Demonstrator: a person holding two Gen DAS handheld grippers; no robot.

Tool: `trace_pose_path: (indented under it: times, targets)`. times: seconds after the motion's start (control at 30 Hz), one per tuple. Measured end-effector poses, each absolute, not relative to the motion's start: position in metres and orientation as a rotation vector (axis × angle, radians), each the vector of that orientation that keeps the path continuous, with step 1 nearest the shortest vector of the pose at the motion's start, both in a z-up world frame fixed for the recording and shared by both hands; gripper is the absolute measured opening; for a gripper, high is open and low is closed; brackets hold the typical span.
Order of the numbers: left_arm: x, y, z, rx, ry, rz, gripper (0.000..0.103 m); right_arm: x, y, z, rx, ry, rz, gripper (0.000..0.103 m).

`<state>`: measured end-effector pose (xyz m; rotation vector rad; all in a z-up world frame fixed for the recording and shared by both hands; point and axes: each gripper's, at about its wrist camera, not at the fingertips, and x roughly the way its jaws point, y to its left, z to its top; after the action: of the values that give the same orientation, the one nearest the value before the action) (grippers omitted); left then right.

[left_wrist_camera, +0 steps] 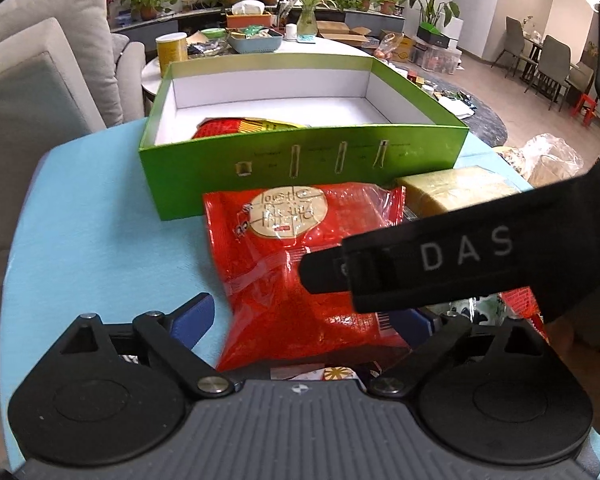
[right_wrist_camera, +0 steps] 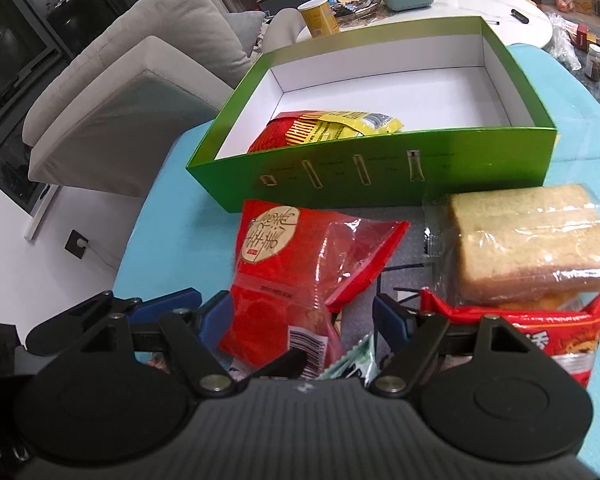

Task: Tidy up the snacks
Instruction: 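Move the left tool to the red biscuit-logo bag, then grasp the red biscuit-logo bag with the left tool and lift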

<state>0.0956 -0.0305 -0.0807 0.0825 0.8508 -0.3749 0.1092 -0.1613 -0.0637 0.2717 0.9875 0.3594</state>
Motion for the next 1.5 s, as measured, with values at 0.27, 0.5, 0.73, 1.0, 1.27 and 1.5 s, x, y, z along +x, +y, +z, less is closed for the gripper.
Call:
trace_pose_path:
  times: [0.27, 0.5, 0.73, 1.0, 1.27, 1.5]
  targets:
    - [0.105, -0.03, -0.086, 0.04, 0.875, -0.398, 0.099, 0.116, -0.155, -0.069, 0.251, 1.003, 0.373, 0.086]
    - [0.113, -0.032, -0.091, 0.027, 0.895, -0.414, 0.099, 0.123, -0.156, -0.075, 0.27, 1.028, 0.397, 0.086]
    - [0.117, -0.031, -0.097, 0.001, 0.889, -0.42, 0.097, 0.128, -0.158, -0.079, 0.295, 1.045, 0.423, 0.086]
    - [0.109, -0.033, -0.084, -0.007, 0.836, -0.441, 0.084, 0.123, -0.155, -0.071, 0.279, 0.989, 0.466, 0.082]
    - [0.098, -0.035, -0.061, 0.009, 0.78, -0.461, 0.077, 0.115, -0.154, -0.051, 0.262, 0.939, 0.483, 0.073]
    - [0.099, -0.032, -0.077, 0.036, 0.869, -0.394, 0.091, 0.121, -0.161, -0.059, 0.238, 0.99, 0.388, 0.073]
